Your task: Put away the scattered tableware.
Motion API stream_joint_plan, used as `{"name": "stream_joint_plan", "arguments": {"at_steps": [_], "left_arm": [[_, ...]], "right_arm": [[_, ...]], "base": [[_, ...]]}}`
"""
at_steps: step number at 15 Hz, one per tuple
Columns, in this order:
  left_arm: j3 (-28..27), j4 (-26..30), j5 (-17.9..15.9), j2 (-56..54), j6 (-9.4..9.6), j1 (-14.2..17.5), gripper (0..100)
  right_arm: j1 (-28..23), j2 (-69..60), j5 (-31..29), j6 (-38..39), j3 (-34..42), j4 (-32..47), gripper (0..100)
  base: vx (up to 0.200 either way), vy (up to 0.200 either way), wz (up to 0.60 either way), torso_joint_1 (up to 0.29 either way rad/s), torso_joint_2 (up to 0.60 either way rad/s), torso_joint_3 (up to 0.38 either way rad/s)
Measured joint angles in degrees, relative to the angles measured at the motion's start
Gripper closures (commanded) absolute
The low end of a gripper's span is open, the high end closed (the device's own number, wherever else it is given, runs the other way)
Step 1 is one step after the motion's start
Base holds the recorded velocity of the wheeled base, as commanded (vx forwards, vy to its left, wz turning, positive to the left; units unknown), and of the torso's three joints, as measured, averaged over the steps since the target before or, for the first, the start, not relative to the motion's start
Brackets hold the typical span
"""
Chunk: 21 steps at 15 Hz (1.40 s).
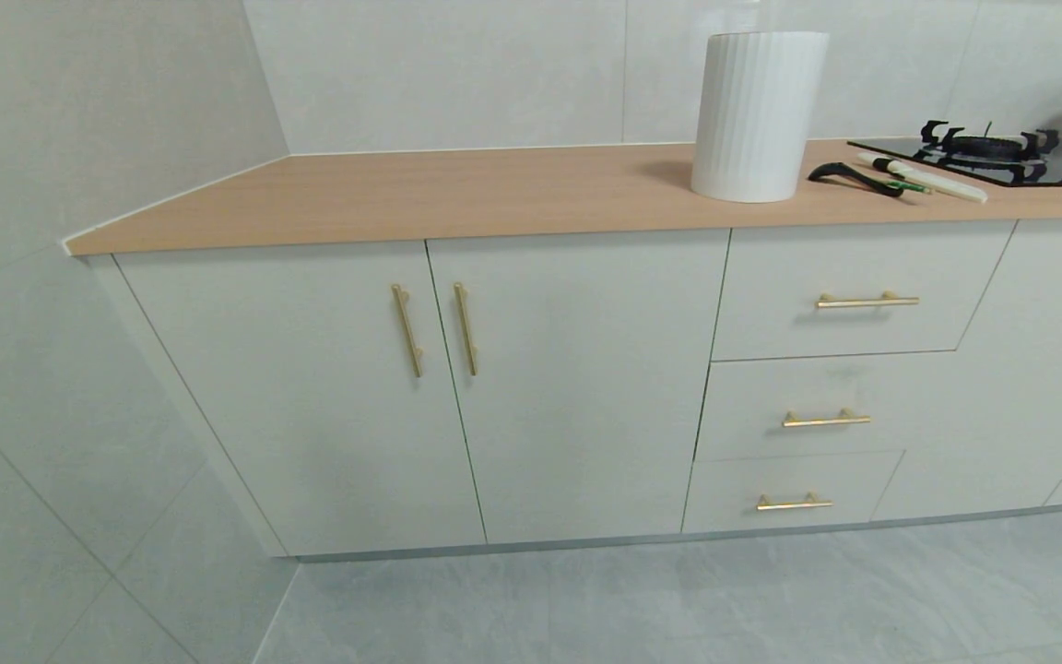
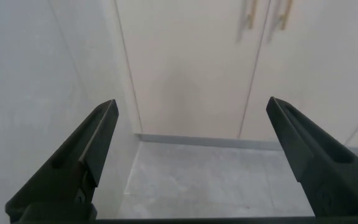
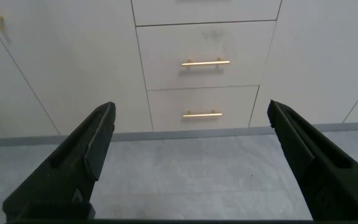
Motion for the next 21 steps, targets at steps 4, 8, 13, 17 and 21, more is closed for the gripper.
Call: {"name": "stream_joint_plan", "arguments": {"at_steps": [4,8,13,17,21], "left_arm": [[0.57,-0.17,-2.85,0.0,1.43,0.0,0],[0.57,-0.55,-3.23,0.0,-0.91,0.0,0],[0.61,-0.61,-3.51,0.0,-0.69,0.0,0],[0.63,-0.52,-3.51,0.0,-0.71,0.02,0],[0.6,-0.55,-3.69,0.0,-0.91,0.05,0]], "right_arm": [[0.0,-0.12,0.0,0.16,0.0,0.05,0],[0.0,-0.15,0.02,0.16,0.0,0.09,0],[0.0,-0.16,0.02,0.2,0.0,0.09,0],[0.0,-0.15,0.02,0.27,0.0,0.11,0],[0.02,-0.15,0.02,0.24,0.0,0.11,0]], "base": [[0.0,0.0,0.0,0.0,0.0,0.0],[0.0,0.0,0.0,0.0,0.0,0.0],[0.0,-0.16,0.0,0.005,0.0,0.002],[0.0,-0.2,0.0,0.004,0.01,0.005],[0.0,-0.05,0.0,0.003,0.0,0.002]]}}
